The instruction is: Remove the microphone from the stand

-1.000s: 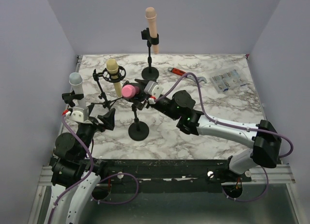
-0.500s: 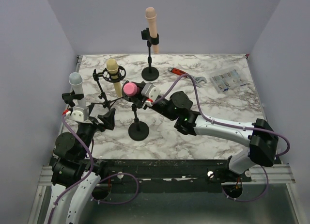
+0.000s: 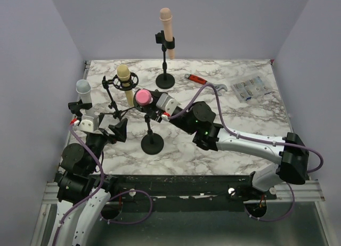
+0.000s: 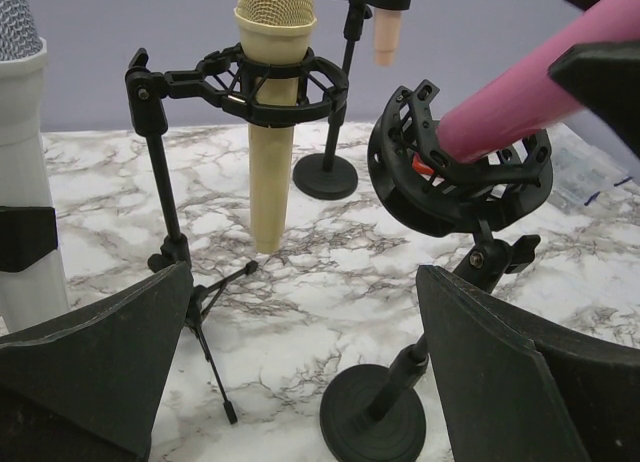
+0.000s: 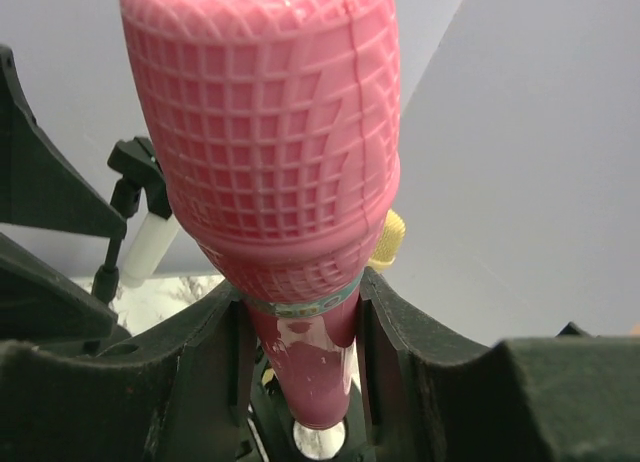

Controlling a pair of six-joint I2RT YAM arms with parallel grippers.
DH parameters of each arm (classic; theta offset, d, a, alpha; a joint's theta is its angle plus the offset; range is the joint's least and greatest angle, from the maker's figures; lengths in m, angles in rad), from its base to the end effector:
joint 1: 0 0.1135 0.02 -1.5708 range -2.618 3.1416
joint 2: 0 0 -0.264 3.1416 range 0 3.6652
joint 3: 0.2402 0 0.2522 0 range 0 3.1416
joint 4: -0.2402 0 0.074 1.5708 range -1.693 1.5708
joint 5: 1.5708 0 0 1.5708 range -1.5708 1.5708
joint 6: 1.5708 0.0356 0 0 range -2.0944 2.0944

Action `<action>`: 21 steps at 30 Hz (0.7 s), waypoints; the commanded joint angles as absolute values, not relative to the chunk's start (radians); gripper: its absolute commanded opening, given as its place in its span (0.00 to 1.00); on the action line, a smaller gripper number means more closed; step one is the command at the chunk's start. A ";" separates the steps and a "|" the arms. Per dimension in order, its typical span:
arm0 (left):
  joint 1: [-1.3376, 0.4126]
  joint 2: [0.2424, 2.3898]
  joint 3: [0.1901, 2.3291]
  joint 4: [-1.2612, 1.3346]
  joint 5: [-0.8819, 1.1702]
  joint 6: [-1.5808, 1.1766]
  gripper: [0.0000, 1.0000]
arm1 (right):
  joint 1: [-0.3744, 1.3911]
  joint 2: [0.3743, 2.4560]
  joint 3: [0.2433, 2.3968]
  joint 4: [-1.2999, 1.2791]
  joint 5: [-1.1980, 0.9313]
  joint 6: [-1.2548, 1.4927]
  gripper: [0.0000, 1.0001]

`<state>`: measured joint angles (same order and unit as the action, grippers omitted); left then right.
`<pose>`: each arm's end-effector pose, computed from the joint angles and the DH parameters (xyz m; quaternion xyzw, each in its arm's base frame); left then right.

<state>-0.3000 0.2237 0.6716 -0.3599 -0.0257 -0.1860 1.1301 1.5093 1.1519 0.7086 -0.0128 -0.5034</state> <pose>0.0639 -0.0188 0.3419 0.0290 0.6747 -0.1690 0.7179 0.1519 0.3232 0.3852 -0.4210 0.3882 0.2562 0.7787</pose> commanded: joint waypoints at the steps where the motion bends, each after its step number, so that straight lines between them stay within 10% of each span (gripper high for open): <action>1: -0.290 0.230 0.663 -0.341 -0.007 -0.176 0.99 | 1.147 1.453 1.193 0.748 -0.005 -0.534 0.40; 21: -0.285 0.247 0.665 -0.340 -0.002 -0.178 0.99 | 1.149 1.177 1.004 0.945 0.230 -0.541 0.11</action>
<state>-0.2935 0.2352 0.6712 -0.3599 -0.0242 -0.1860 1.1416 1.2182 1.0645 0.8070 0.0608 -0.5041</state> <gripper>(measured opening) 0.982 0.452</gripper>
